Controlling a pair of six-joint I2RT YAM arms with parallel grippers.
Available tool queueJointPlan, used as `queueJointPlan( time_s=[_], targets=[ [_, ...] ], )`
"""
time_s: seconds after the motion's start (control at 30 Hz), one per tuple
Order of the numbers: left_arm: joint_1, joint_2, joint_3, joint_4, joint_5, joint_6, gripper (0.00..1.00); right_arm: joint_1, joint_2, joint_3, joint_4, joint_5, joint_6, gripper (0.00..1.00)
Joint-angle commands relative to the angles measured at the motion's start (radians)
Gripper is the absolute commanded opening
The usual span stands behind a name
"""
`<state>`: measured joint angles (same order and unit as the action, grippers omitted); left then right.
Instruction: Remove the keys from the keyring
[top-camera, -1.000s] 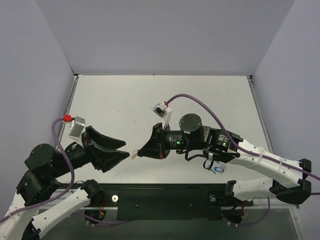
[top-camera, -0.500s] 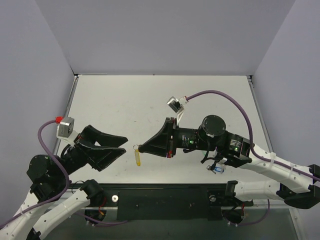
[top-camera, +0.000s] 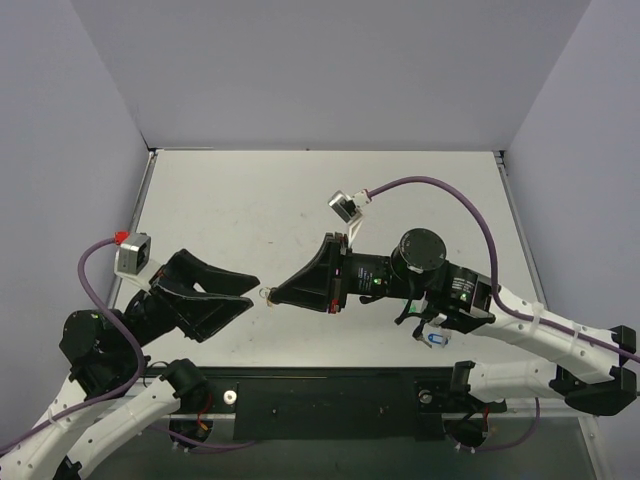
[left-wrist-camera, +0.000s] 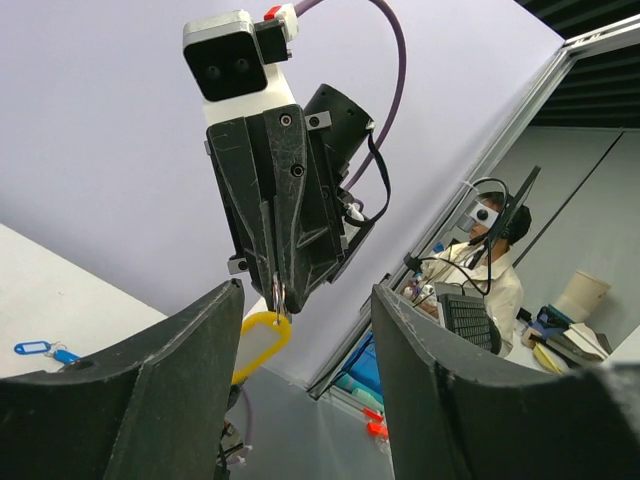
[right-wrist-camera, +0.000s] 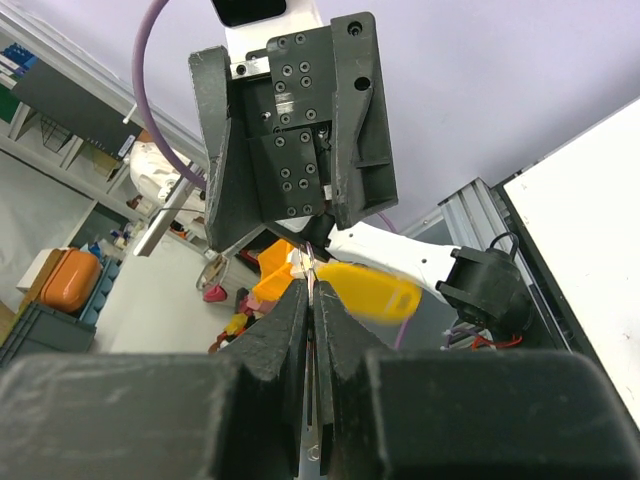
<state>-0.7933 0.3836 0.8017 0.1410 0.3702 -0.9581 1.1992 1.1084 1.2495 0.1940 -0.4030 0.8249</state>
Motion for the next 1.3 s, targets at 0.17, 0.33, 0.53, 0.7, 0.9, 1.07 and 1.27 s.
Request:
queueJointPlan(
  time_s=[0.17,0.33,0.53,0.7,0.9,1.07,1.27],
  targets=[
    [-0.004,0.024,-0.001,0.036,0.018,0.019,0.57,0.003,0.024,0.037,0.09,-0.033,0.01,0.0],
    [-0.006,0.026,0.007,0.008,0.016,0.032,0.49,0.005,0.036,0.045,0.096,-0.034,0.011,0.0],
    [-0.006,0.028,0.001,-0.011,0.016,0.041,0.43,0.005,0.038,0.044,0.105,-0.034,0.014,0.0],
    [-0.006,0.023,-0.001,-0.032,0.001,0.047,0.45,0.005,0.036,0.045,0.105,-0.034,0.014,0.0],
    [-0.004,0.012,-0.007,-0.047,-0.017,0.048,0.42,0.005,0.031,0.039,0.102,-0.034,0.014,0.0],
    [-0.006,0.012,-0.007,-0.052,-0.024,0.048,0.2,0.005,0.028,0.036,0.102,-0.034,0.014,0.0],
    [-0.006,0.011,0.008,-0.073,-0.037,0.062,0.0,0.007,0.03,0.019,0.122,-0.04,0.033,0.0]
  ],
)
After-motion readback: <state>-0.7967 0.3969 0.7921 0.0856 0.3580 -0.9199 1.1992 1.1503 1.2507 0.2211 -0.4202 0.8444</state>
